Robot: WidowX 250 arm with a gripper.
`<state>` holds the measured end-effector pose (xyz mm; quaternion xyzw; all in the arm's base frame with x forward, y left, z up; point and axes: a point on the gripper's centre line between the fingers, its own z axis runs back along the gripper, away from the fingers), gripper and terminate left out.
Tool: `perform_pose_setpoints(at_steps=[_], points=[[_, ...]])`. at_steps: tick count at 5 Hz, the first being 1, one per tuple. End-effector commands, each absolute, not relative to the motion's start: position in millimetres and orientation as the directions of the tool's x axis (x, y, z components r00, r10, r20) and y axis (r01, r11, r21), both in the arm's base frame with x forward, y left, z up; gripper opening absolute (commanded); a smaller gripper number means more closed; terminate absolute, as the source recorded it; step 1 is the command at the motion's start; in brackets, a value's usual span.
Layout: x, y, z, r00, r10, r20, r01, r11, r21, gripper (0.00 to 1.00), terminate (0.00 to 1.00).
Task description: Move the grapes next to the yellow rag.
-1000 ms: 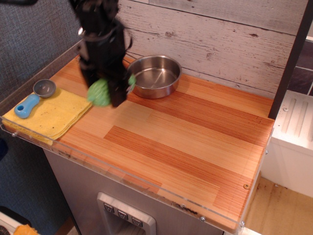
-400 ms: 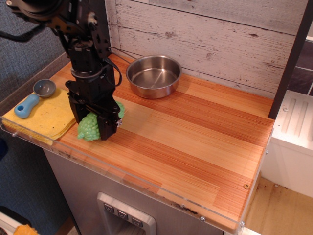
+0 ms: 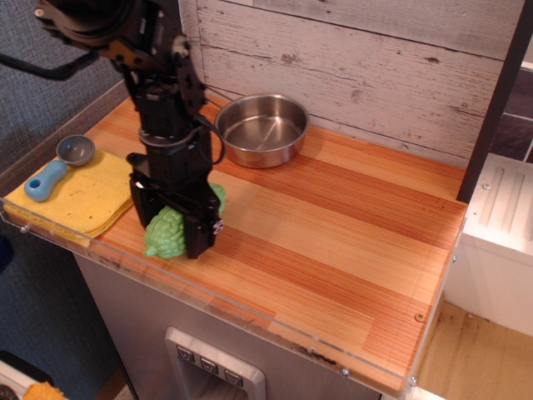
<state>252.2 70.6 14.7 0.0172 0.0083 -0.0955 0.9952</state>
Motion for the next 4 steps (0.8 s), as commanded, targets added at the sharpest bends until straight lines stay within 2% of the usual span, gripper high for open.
perform_pose_setpoints(at_steps=[1,2,3,4], points=[[268,78,104,0.972,-0.170,0.165,0.157,0.984,0.084,1.00,0.00],[271,84,126,0.968,-0.148,0.204,0.140,0.989,0.052,1.00,0.00],[275,91,129,0.964,-0.194,0.184,0.196,0.981,0.005,1.00,0.00],[275,91,129,0.964,-0.194,0.184,0.196,0.981,0.005,1.00,0.00]])
